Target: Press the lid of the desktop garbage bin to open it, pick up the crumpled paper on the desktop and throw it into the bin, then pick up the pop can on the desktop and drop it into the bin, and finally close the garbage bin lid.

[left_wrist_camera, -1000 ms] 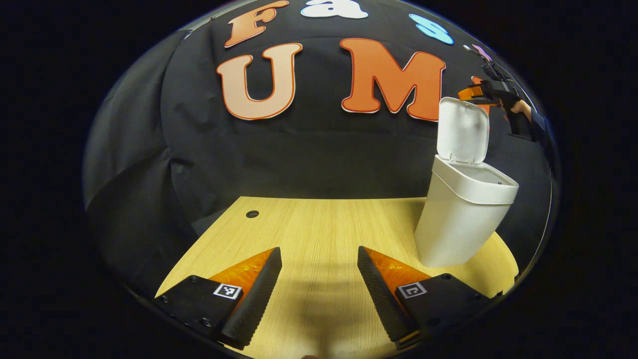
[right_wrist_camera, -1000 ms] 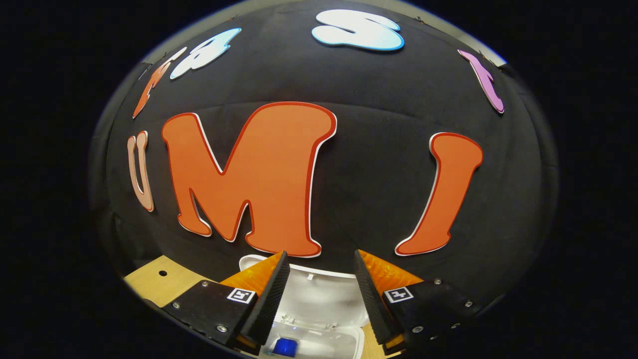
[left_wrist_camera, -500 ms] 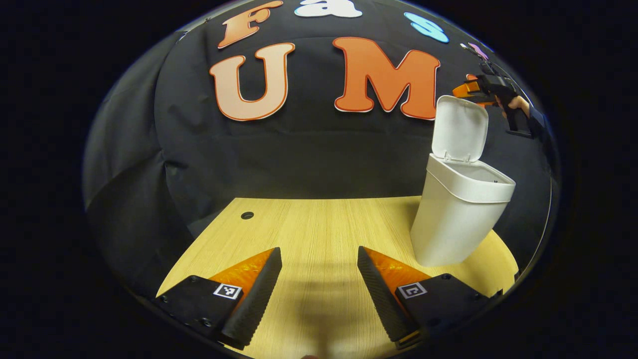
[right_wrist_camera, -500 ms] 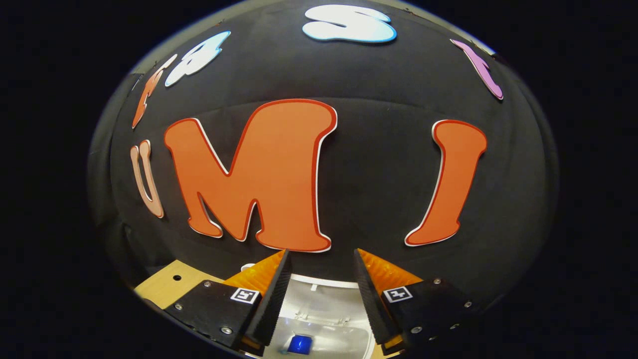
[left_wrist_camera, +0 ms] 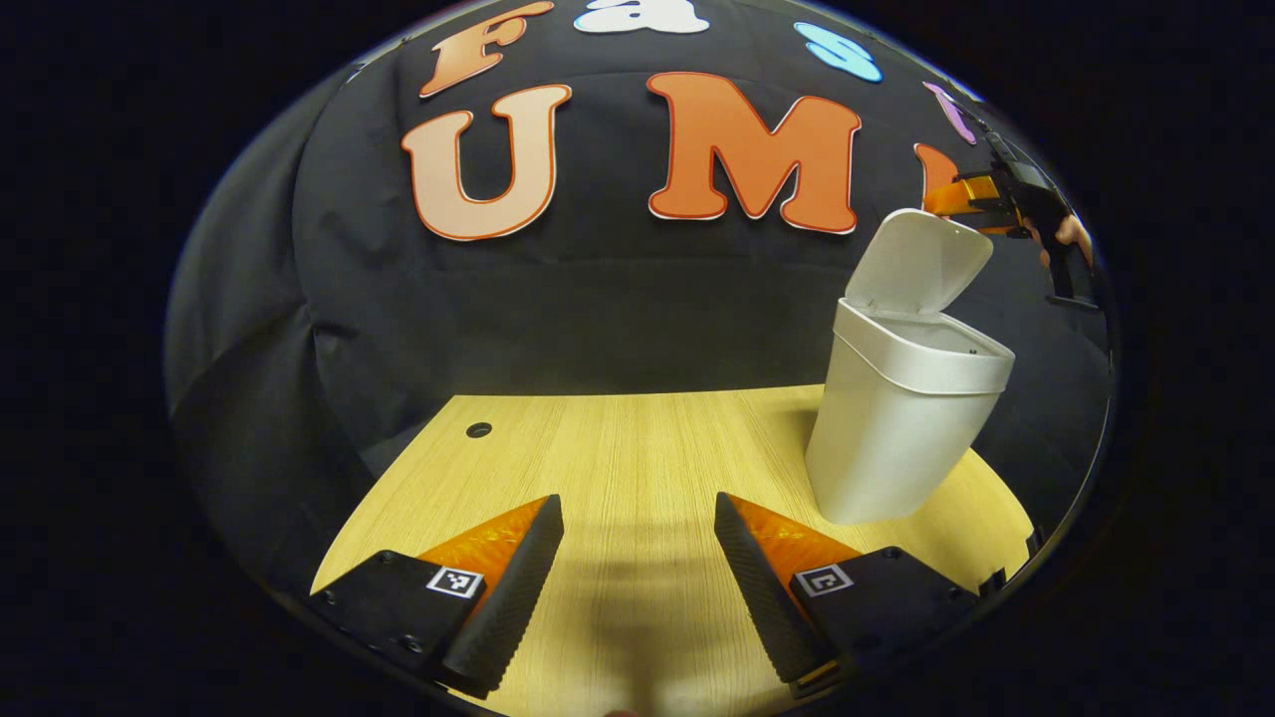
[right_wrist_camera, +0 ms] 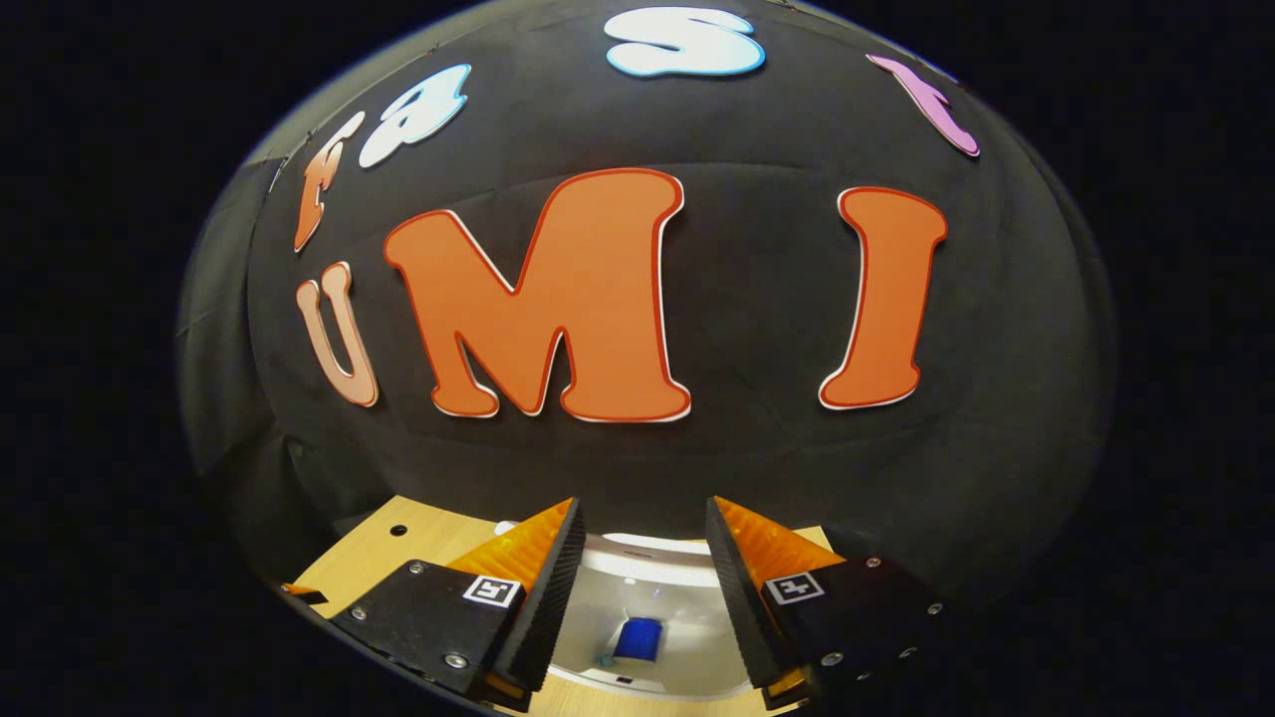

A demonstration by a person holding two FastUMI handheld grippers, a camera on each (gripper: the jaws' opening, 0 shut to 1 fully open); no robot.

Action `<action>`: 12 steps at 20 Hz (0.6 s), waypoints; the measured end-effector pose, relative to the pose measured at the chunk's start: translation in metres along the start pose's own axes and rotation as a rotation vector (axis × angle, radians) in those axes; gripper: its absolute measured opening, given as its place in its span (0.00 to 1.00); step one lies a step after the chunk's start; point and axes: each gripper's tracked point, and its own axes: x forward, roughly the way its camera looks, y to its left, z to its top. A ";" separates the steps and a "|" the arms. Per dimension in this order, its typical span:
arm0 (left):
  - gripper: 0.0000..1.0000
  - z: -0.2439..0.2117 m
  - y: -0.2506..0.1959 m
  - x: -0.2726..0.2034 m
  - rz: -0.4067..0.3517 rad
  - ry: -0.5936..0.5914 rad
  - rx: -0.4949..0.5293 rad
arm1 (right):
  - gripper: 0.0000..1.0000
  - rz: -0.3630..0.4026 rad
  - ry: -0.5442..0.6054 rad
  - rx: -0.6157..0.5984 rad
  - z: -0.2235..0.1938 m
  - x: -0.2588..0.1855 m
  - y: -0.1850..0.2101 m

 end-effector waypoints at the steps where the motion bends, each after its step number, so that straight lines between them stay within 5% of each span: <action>1: 0.98 -0.001 -0.001 -0.002 -0.005 0.001 0.011 | 0.74 -0.004 0.006 -0.009 -0.009 -0.004 0.002; 9: 0.98 -0.012 -0.010 0.001 -0.040 0.020 0.034 | 0.74 -0.026 0.080 -0.069 -0.081 -0.023 0.017; 12: 0.98 -0.015 -0.011 0.000 -0.044 0.028 0.040 | 0.64 -0.030 0.109 -0.031 -0.104 -0.028 0.018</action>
